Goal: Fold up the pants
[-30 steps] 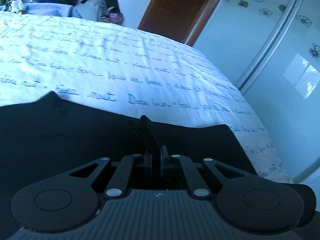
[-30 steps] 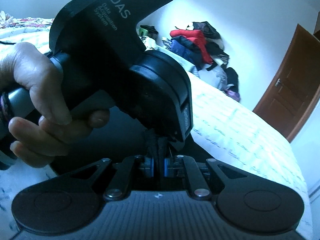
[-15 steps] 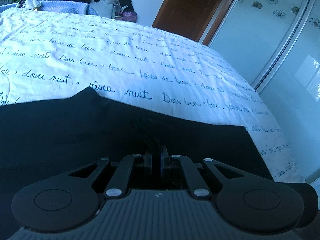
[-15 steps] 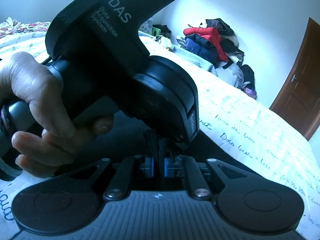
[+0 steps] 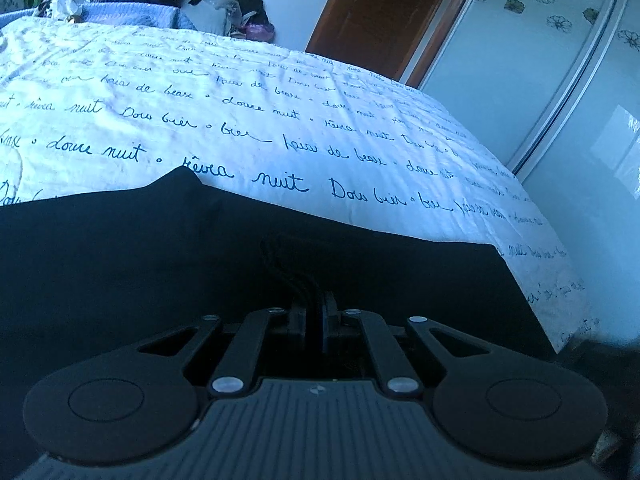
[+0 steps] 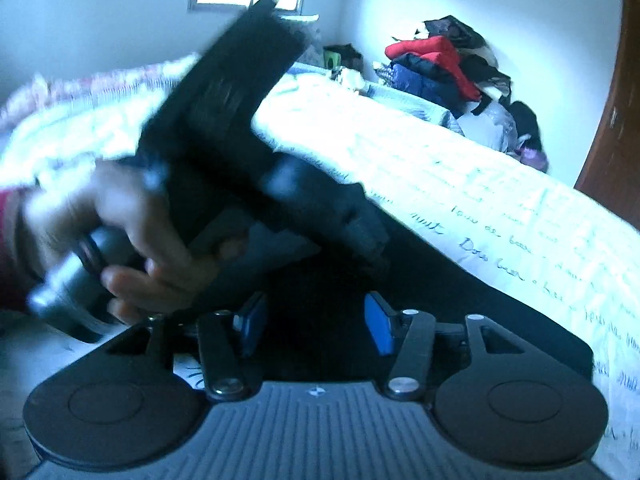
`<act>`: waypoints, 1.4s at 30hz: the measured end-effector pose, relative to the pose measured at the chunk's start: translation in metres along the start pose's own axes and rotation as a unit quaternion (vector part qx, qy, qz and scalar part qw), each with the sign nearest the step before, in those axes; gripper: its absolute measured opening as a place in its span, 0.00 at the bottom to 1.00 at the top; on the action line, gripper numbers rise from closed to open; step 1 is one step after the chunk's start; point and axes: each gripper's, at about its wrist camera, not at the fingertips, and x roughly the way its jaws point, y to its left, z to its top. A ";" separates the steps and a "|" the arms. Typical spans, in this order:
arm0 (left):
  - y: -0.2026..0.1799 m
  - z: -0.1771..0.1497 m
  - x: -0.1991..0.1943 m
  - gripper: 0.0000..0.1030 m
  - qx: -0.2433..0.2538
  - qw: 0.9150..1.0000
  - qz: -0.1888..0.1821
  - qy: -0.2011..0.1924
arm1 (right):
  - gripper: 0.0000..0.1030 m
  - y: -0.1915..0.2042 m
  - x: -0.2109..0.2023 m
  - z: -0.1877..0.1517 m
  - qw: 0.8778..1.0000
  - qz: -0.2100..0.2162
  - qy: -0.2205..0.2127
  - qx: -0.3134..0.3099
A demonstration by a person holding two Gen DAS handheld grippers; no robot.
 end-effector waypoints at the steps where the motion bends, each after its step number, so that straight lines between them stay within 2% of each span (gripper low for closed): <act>1: -0.001 -0.001 -0.001 0.11 0.001 1.000 0.002 -0.002 | 0.52 -0.014 -0.010 0.002 1.000 -0.003 -0.010 0.023; 2: -0.001 -0.002 -0.002 0.11 0.000 1.000 0.004 -0.004 | 0.54 -0.028 -0.018 0.003 0.999 -0.012 -0.016 0.047; 4: 0.000 -0.003 -0.003 0.12 -0.006 1.000 0.004 -0.005 | 0.86 -0.058 -0.018 0.003 0.995 -0.040 -0.011 0.088; 5: 0.001 -0.004 -0.004 0.12 -0.009 1.000 0.004 -0.005 | 0.89 -0.069 -0.013 0.001 0.994 -0.055 0.002 0.097; 7: 0.003 -0.004 -0.004 0.13 -0.013 1.000 0.002 -0.003 | 0.89 -0.088 0.004 -0.008 0.990 -0.077 0.044 0.108; 9: 0.004 -0.003 -0.008 0.19 -0.016 1.000 0.009 -0.003 | 0.89 -0.095 0.020 -0.020 0.984 -0.080 0.106 0.120; 10: 0.004 -0.002 -0.011 0.21 -0.014 1.000 0.016 -0.008 | 0.90 -0.095 0.020 -0.023 0.985 -0.087 0.100 0.113; 12: 0.004 0.001 -0.018 0.34 -0.003 0.999 0.045 -0.024 | 0.91 -0.093 0.011 -0.024 0.985 -0.101 0.081 0.110; 14: 0.001 0.006 -0.022 0.38 0.011 0.997 0.069 -0.039 | 0.94 -0.091 0.006 -0.022 0.986 -0.113 0.059 0.111; 17: -0.007 0.015 -0.016 0.51 0.035 0.996 0.084 -0.025 | 1.00 -0.090 0.001 -0.018 0.980 -0.137 0.025 0.140; 19: -0.013 0.012 -0.007 0.51 0.058 0.992 0.110 -0.006 | 1.00 -0.083 -0.008 -0.021 0.976 -0.133 0.037 0.166; 20: -0.016 0.008 -0.005 0.51 0.073 0.990 0.122 -0.001 | 1.00 -0.094 0.006 -0.019 0.975 -0.128 0.052 0.172; 23: -0.023 -0.008 -0.012 0.53 0.101 0.984 0.149 -0.013 | 1.00 -0.089 0.011 -0.028 0.975 -0.131 0.091 0.152; 27: -0.022 -0.020 -0.028 0.63 0.079 0.984 0.156 -0.022 | 1.00 -0.069 -0.011 -0.029 0.975 -0.147 0.062 0.153; 30: -0.026 -0.034 -0.030 0.65 0.094 0.982 0.162 -0.027 | 1.00 -0.065 -0.019 -0.029 0.979 -0.121 0.034 0.159; 32: -0.033 -0.039 -0.034 0.64 0.106 0.979 0.173 -0.034 | 1.00 -0.063 -0.004 -0.028 0.980 -0.110 0.062 0.151; 34: -0.036 -0.040 -0.042 0.64 0.100 0.979 0.174 -0.043 | 1.00 -0.060 0.005 -0.033 0.979 -0.123 0.087 0.138; 36: -0.033 -0.040 -0.048 0.64 0.088 0.979 0.176 -0.050 | 1.00 -0.055 -0.002 -0.033 0.979 -0.132 0.066 0.142; 38: -0.029 -0.041 -0.047 0.64 0.083 0.979 0.180 -0.040 | 1.00 -0.054 -0.009 -0.031 0.979 -0.127 0.047 0.150; 39: -0.028 -0.043 -0.046 0.65 0.084 0.980 0.180 -0.036 | 1.00 -0.055 -0.009 -0.031 0.979 -0.126 0.052 0.153; 41: -0.026 -0.046 -0.050 0.65 0.081 0.980 0.180 -0.038 | 1.00 -0.056 0.003 -0.034 0.978 -0.123 0.089 0.143; 42: -0.024 -0.046 -0.054 0.65 0.077 0.980 0.180 -0.039 | 1.00 -0.053 0.005 -0.035 0.978 -0.129 0.088 0.138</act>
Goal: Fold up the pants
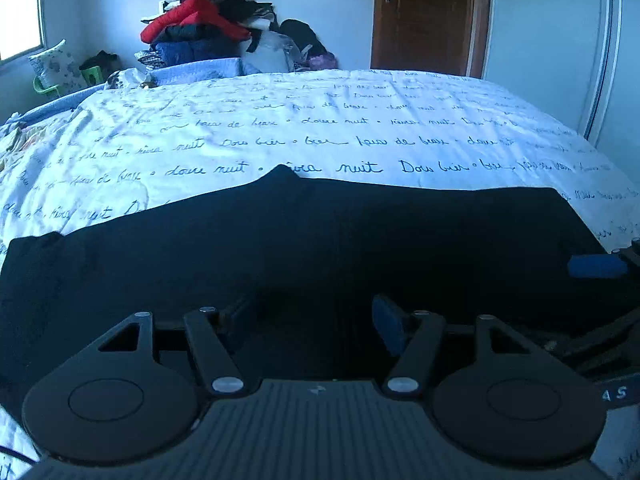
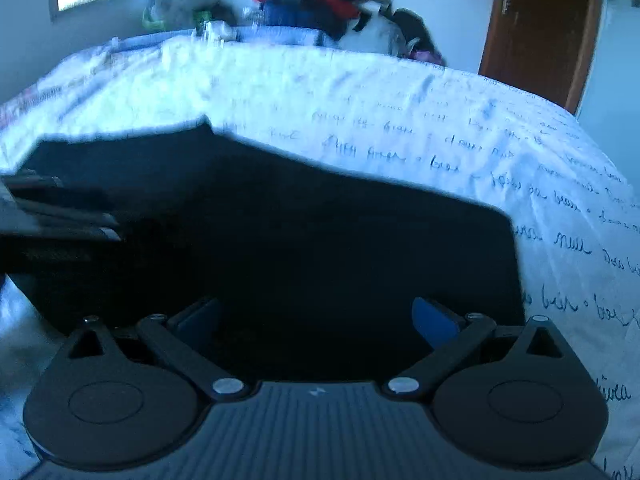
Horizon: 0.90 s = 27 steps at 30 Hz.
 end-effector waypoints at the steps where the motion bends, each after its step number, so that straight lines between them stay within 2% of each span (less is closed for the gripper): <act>1: 0.003 0.000 -0.003 0.66 -0.006 1.000 0.001 0.000 | 1.00 0.001 -0.003 0.000 1.000 -0.005 -0.009 0.005; 4: 0.018 0.002 -0.010 0.71 -0.036 0.999 0.020 -0.003 | 1.00 0.010 -0.019 0.001 0.998 -0.006 -0.058 0.001; 6: 0.031 0.003 -0.015 0.76 -0.058 0.998 0.031 -0.010 | 1.00 0.018 -0.025 0.004 0.997 -0.012 -0.071 -0.020; 9: 0.043 0.000 -0.011 0.79 -0.065 0.997 0.050 -0.001 | 1.00 0.030 -0.017 0.004 0.997 -0.021 -0.055 -0.047; 12: 0.046 -0.007 -0.006 0.80 -0.058 0.997 0.056 0.021 | 1.00 0.031 -0.004 0.000 0.999 -0.018 -0.025 -0.042; 17: 0.041 -0.019 -0.010 0.87 -0.038 0.998 0.058 0.011 | 1.00 0.022 0.001 -0.004 1.000 -0.003 -0.027 -0.008; 27: 0.037 -0.028 -0.008 0.97 -0.030 0.998 0.062 -0.004 | 1.00 0.018 0.003 -0.014 0.999 0.002 -0.053 0.012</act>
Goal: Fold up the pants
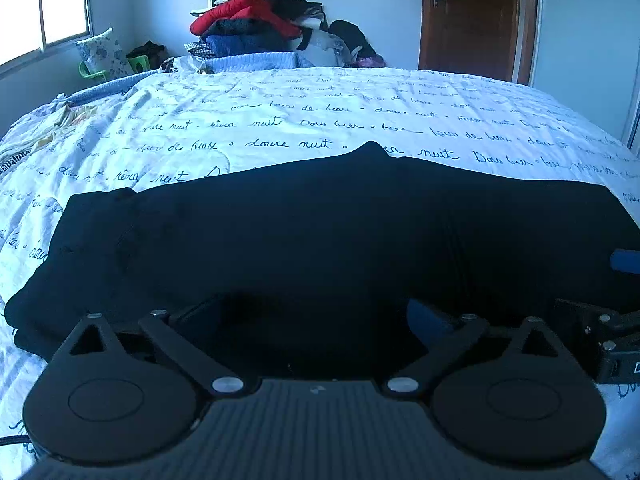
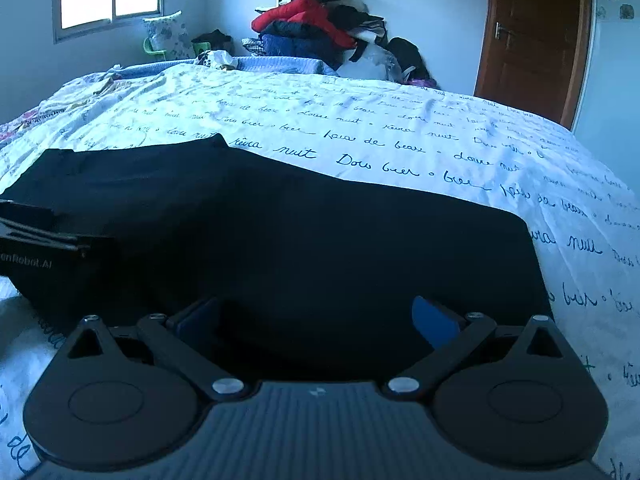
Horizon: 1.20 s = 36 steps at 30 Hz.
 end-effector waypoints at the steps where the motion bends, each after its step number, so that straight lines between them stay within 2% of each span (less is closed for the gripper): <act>1: 0.000 0.000 0.000 0.97 0.000 1.000 0.000 -0.001 | 1.00 0.000 0.000 0.000 1.000 0.000 0.000 0.001; 6: 0.004 0.002 -0.003 0.96 -0.001 1.000 -0.007 0.004 | 1.00 0.000 0.000 0.002 1.000 -0.003 0.004 -0.001; 9: 0.010 0.004 -0.008 0.95 -0.001 1.000 -0.003 0.003 | 1.00 0.007 -0.005 0.007 1.000 -0.023 -0.002 -0.005; 14: 0.036 0.012 -0.022 0.95 -0.023 0.999 0.023 -0.014 | 1.00 0.042 -0.025 0.020 0.994 -0.027 -0.058 -0.085; 19: 0.065 0.019 -0.026 0.95 -0.045 0.996 0.073 -0.022 | 1.00 0.086 -0.033 0.035 0.983 0.020 -0.083 -0.163; 22: 0.075 0.018 -0.021 0.92 -0.051 0.994 0.093 -0.005 | 1.00 0.104 -0.026 0.038 0.979 0.035 -0.085 -0.184; 28: 0.080 0.010 -0.017 0.92 -0.052 0.994 0.096 0.011 | 1.00 0.119 -0.013 0.042 0.979 0.062 -0.073 -0.181; 32: 0.082 0.007 -0.015 0.92 -0.055 0.994 0.094 0.013 | 0.99 0.131 -0.008 0.038 0.973 0.042 -0.073 -0.213; 34: 0.082 0.007 -0.014 0.93 -0.053 0.994 0.094 0.013 | 0.92 0.136 -0.005 0.035 0.972 0.034 -0.070 -0.223; 36: 0.082 0.005 -0.014 0.93 -0.052 0.994 0.095 0.013 | 0.90 0.138 -0.002 0.032 0.971 0.033 -0.064 -0.229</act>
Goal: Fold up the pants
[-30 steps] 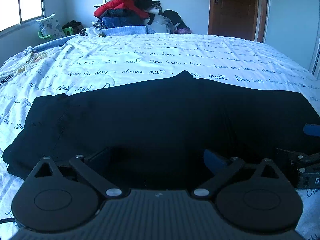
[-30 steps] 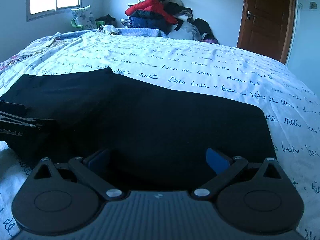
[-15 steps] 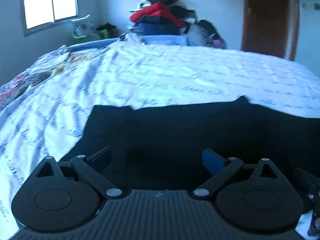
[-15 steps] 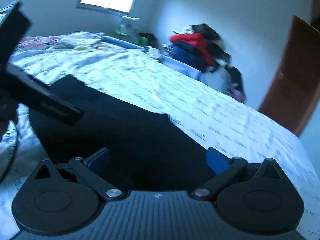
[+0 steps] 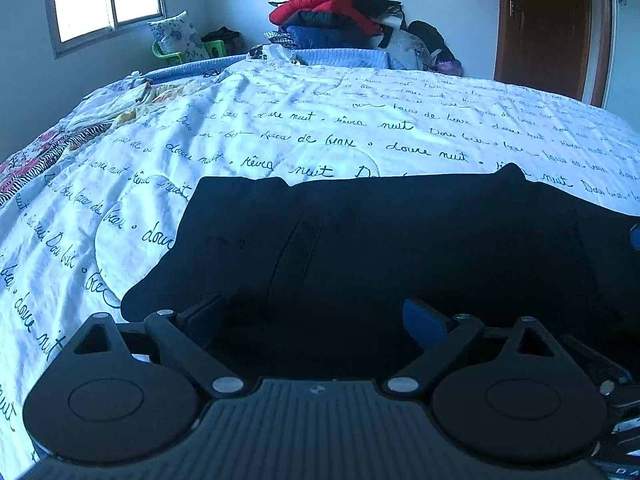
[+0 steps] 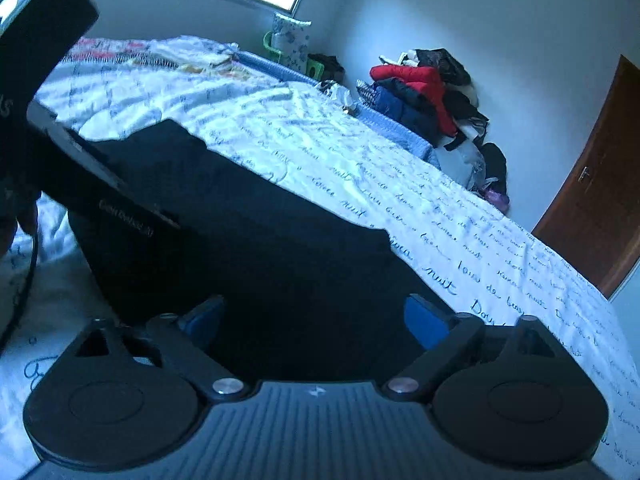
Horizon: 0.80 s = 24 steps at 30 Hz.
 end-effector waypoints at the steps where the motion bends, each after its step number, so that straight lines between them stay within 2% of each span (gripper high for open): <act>1: 0.000 0.001 0.001 0.93 0.000 1.000 0.000 0.001 | 0.90 0.001 0.001 -0.001 1.000 0.002 0.001 -0.001; 4: 0.000 0.000 0.002 0.94 0.000 1.000 0.000 0.001 | 0.87 0.004 0.001 0.000 1.000 0.009 0.002 0.000; 13: -0.002 -0.006 0.002 0.95 0.007 1.000 0.001 -0.001 | 0.87 0.008 0.008 -0.004 1.000 0.024 0.018 0.006; 18: -0.002 -0.005 0.002 0.95 0.006 1.000 -0.001 -0.002 | 0.87 0.014 0.002 0.001 1.000 0.013 0.005 -0.016; 24: 0.000 -0.005 0.001 0.95 0.005 1.000 -0.001 -0.003 | 0.87 0.022 -0.001 0.013 0.999 0.021 -0.011 -0.034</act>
